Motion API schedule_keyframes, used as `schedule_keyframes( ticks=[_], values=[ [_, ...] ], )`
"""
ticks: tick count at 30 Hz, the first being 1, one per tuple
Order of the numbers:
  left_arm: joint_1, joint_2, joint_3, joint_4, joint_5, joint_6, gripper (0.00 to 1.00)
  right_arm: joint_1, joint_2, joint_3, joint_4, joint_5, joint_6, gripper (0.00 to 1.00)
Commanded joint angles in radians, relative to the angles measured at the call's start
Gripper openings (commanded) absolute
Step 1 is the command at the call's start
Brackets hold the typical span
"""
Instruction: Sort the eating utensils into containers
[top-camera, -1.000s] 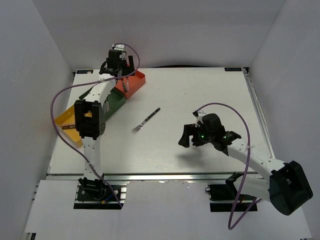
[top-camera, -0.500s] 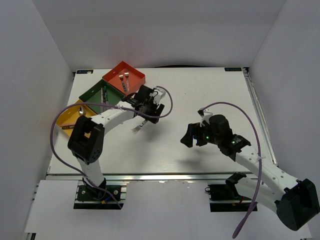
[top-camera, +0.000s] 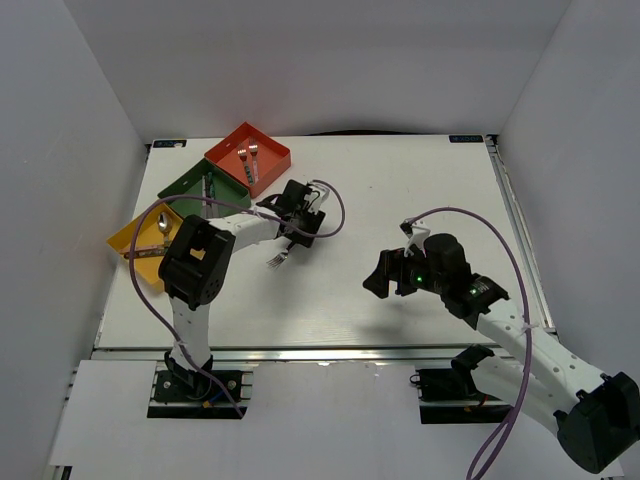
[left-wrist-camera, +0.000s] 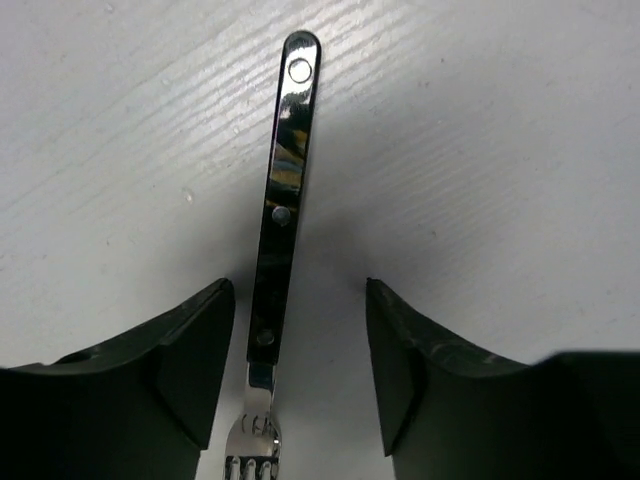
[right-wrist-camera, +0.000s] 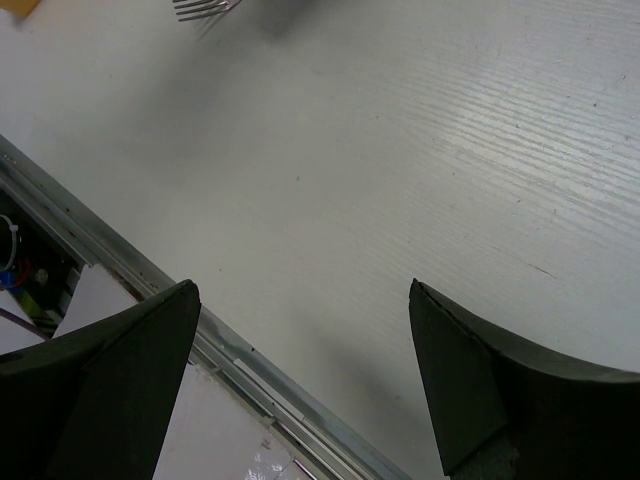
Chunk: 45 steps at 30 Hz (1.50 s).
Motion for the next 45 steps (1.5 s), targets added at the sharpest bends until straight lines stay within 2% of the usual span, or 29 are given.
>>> schedule_keyframes(
  ticks=[1, 3, 5, 7, 8, 10, 13, 14, 17, 18, 21, 22, 28, 29, 32, 38, 40, 41, 42, 44, 45],
  values=[
    [0.0, 0.044, -0.005, 0.013, -0.021, -0.006, 0.63, 0.004, -0.008, -0.011, 0.002, -0.007, -0.002, 0.89],
    [0.0, 0.051, 0.009, -0.004, -0.018, -0.002, 0.47, 0.002, -0.003, -0.013, 0.005, -0.008, -0.002, 0.89],
    [0.0, 0.053, 0.015, -0.007, -0.014, -0.009, 0.21, 0.002, 0.001, -0.014, 0.016, -0.013, 0.001, 0.89],
    [0.0, 0.047, 0.009, -0.004, 0.0, -0.043, 0.16, 0.004, 0.003, -0.017, 0.024, -0.013, 0.006, 0.89],
    [-0.001, 0.032, 0.006, 0.0, 0.003, -0.058, 0.09, 0.004, 0.003, -0.019, 0.028, -0.016, 0.009, 0.89],
    [-0.001, 0.005, 0.01, 0.005, 0.002, -0.075, 0.02, 0.004, 0.006, -0.02, 0.036, -0.017, 0.012, 0.89],
    [0.0, -0.059, 0.067, 0.013, -0.05, -0.126, 0.0, 0.004, 0.02, -0.02, 0.047, -0.024, 0.012, 0.89],
    [0.005, -0.074, 0.09, 0.016, -0.143, -0.144, 0.0, 0.004, 0.024, -0.02, 0.05, -0.03, 0.013, 0.89],
    [0.067, -0.088, 0.221, 0.005, -0.286, -0.25, 0.0, 0.004, 0.04, -0.025, 0.068, -0.033, 0.018, 0.89],
    [0.089, -0.058, 0.266, -0.024, -0.309, -0.303, 0.0, 0.004, 0.043, -0.026, 0.073, -0.034, 0.019, 0.89],
    [0.178, 0.06, 0.477, -0.093, -0.353, -0.334, 0.0, 0.004, 0.061, -0.029, 0.09, -0.039, 0.023, 0.89],
    [0.216, 0.099, 0.61, -0.117, -0.353, -0.335, 0.0, 0.004, 0.066, -0.029, 0.094, -0.04, 0.023, 0.89],
    [0.313, 0.393, 1.089, -0.22, -0.319, -0.27, 0.0, 0.004, 0.11, -0.022, 0.117, -0.053, 0.023, 0.89],
    [0.322, 0.409, 1.104, -0.192, -0.314, -0.243, 0.0, 0.006, 0.13, -0.019, 0.122, -0.056, 0.02, 0.89],
    [0.356, 0.415, 1.04, -0.107, -0.284, -0.212, 0.04, 0.006, 0.161, -0.014, 0.139, -0.063, 0.018, 0.89],
    [0.387, 0.456, 1.007, 0.023, -0.21, -0.16, 0.09, 0.007, 0.245, -0.008, 0.148, -0.063, -0.002, 0.89],
    [0.388, 0.475, 1.035, 0.028, -0.201, -0.154, 0.16, 0.007, 0.259, -0.011, 0.154, -0.062, -0.005, 0.89],
    [0.39, 0.485, 1.048, 0.024, -0.198, -0.147, 0.22, 0.007, 0.265, -0.011, 0.156, -0.06, -0.005, 0.89],
    [0.39, 0.495, 1.058, 0.016, -0.205, -0.146, 0.39, 0.009, 0.28, -0.011, 0.156, -0.06, -0.007, 0.89],
    [0.39, 0.487, 1.044, 0.013, -0.237, -0.14, 0.58, 0.009, 0.296, -0.011, 0.156, -0.06, -0.007, 0.89],
    [0.39, 0.458, 1.029, 0.016, -0.25, -0.138, 0.73, 0.009, 0.297, -0.011, 0.156, -0.062, -0.007, 0.89]
  ],
)
